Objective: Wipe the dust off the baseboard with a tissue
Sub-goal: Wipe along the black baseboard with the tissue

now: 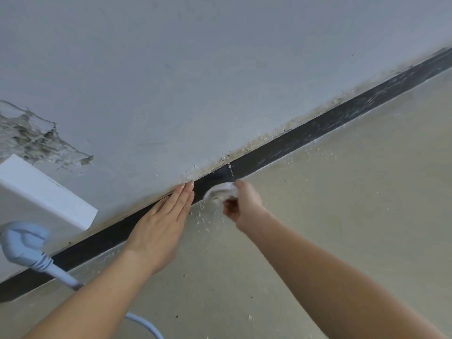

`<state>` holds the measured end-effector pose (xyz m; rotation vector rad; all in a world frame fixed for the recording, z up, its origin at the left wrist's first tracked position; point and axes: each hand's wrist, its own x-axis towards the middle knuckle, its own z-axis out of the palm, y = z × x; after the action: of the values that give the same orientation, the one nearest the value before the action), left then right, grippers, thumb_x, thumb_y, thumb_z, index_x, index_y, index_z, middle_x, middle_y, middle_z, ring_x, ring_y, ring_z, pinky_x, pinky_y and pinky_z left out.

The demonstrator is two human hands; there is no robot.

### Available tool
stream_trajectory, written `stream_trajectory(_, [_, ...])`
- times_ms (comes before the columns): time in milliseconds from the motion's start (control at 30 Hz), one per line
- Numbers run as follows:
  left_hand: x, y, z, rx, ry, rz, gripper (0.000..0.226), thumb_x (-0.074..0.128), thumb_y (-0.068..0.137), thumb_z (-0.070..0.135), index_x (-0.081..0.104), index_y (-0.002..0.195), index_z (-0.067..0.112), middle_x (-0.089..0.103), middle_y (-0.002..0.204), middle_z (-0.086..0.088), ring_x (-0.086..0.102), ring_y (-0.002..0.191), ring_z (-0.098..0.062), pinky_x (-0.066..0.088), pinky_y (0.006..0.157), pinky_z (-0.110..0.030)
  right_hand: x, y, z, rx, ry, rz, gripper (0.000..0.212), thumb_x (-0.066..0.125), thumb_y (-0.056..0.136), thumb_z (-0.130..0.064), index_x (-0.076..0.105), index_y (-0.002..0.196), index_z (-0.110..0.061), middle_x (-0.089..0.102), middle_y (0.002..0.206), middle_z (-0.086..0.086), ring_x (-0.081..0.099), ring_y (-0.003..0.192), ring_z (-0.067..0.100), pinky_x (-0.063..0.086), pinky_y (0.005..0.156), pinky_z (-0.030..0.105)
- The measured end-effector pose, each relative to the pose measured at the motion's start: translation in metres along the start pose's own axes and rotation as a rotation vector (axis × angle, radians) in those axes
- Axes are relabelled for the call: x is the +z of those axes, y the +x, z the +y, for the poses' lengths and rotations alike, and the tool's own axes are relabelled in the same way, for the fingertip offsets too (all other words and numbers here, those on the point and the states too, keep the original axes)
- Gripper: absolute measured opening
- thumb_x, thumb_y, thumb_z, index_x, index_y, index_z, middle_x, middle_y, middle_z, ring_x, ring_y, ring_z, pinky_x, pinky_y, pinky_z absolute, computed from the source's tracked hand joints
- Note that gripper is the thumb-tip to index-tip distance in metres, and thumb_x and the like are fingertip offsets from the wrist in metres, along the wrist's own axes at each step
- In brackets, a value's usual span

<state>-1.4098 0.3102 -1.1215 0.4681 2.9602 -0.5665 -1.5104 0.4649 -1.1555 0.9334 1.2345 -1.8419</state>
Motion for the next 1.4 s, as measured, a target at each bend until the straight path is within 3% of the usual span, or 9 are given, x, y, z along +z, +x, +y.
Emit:
stream_trajectory(167, [-0.006,0.002,0.000,-0.041,-0.093,-0.080,0.079,0.065,0.056,0.007,0.052,0.132,-0.009,0.044,0.145,-0.021,0.036,0.134,-0.028,0.019,0.110,-0.035,0.028,-0.012,-0.023,0.065,-0.061,-0.149,0.021,0.037,0.094,0.005,0.055,0.082,0.003,0.053,0.066,0.013,0.049,0.054,0.018,0.050,0.058,0.025])
stream_trajectory(300, [-0.002,0.000,0.000,-0.050,-0.114,-0.039,0.067,0.032,0.071,0.006,0.049,0.135,-0.008,0.038,0.149,-0.020,0.031,0.136,-0.026,0.011,0.112,-0.033,-0.008,-0.018,-0.063,-0.023,0.130,-0.250,0.033,0.025,0.081,0.021,0.053,0.081,0.003,0.060,0.074,0.020,0.051,0.052,0.018,0.046,0.041,0.016])
stream_trajectory(467, [-0.006,0.001,0.003,-0.052,-0.087,-0.033,0.065,0.044,0.070,0.011,0.052,0.132,-0.009,0.041,0.146,-0.021,0.031,0.135,-0.026,0.008,0.114,-0.030,-0.046,0.004,-0.063,-0.156,0.454,0.056,0.031,0.031,0.090,-0.004,0.055,0.070,-0.006,0.050,0.060,0.006,0.045,0.044,0.013,0.041,0.039,0.017])
stream_trajectory(567, [-0.009,0.002,0.006,-0.101,-0.118,-0.082,0.080,0.072,0.051,-0.001,0.055,0.128,-0.010,0.047,0.142,-0.021,0.032,0.133,-0.025,0.008,0.112,-0.028,-0.033,0.006,-0.035,-0.060,0.195,0.029,0.026,0.033,0.092,-0.011,0.056,0.081,-0.009,0.049,0.058,0.005,0.042,0.044,0.013,0.040,0.038,0.018])
stream_trajectory(733, [-0.007,0.007,0.011,-0.157,-0.151,-0.062,0.085,0.075,0.046,-0.008,0.055,0.128,-0.011,0.049,0.140,-0.021,0.048,0.129,-0.030,0.009,0.112,-0.026,0.008,0.018,0.019,0.071,-0.251,-0.159,0.019,0.039,0.094,-0.006,0.056,0.088,-0.007,0.057,0.066,0.010,0.053,0.050,0.017,0.050,0.047,0.025])
stream_trajectory(1067, [0.004,0.018,0.021,-0.145,-0.050,-0.110,0.063,0.055,0.077,0.001,0.037,0.134,-0.019,0.042,0.141,-0.032,0.046,0.129,-0.043,0.044,0.104,-0.047,-0.042,0.041,-0.067,-0.167,-0.106,0.086,0.025,0.038,0.087,0.012,0.060,0.078,0.007,0.062,0.074,0.019,0.054,0.055,0.021,0.050,0.061,0.029])
stream_trajectory(1133, [0.003,0.027,0.031,-0.210,-0.076,-0.198,0.070,0.057,0.080,0.001,0.024,0.137,-0.021,0.041,0.137,-0.036,0.045,0.125,-0.049,0.051,0.094,-0.047,-0.058,0.037,-0.084,-0.272,0.024,0.189,0.029,0.038,0.085,0.016,0.055,0.066,0.002,0.056,0.068,0.017,0.049,0.052,0.019,0.046,0.059,0.028])
stream_trajectory(1267, [-0.019,0.047,0.051,-0.391,-0.132,-0.217,0.090,0.080,0.050,0.006,0.048,0.131,-0.016,0.057,0.100,-0.030,0.063,0.100,-0.044,0.047,0.039,-0.028,-0.067,0.020,-0.081,-0.239,0.016,0.183,0.035,0.043,0.081,0.009,0.061,0.056,-0.007,0.050,0.060,0.010,0.043,0.050,0.015,0.040,0.055,0.027])
stream_trajectory(1400, [-0.017,0.052,0.059,-0.471,-0.127,-0.210,0.088,0.078,0.048,0.004,0.050,0.129,-0.015,0.057,0.097,-0.031,0.063,0.099,-0.048,0.045,0.035,-0.030,-0.042,0.013,-0.036,-0.024,-0.203,-0.042,0.024,0.039,0.093,-0.006,0.061,0.083,-0.004,0.056,0.062,0.010,0.050,0.048,0.017,0.048,0.046,0.025])
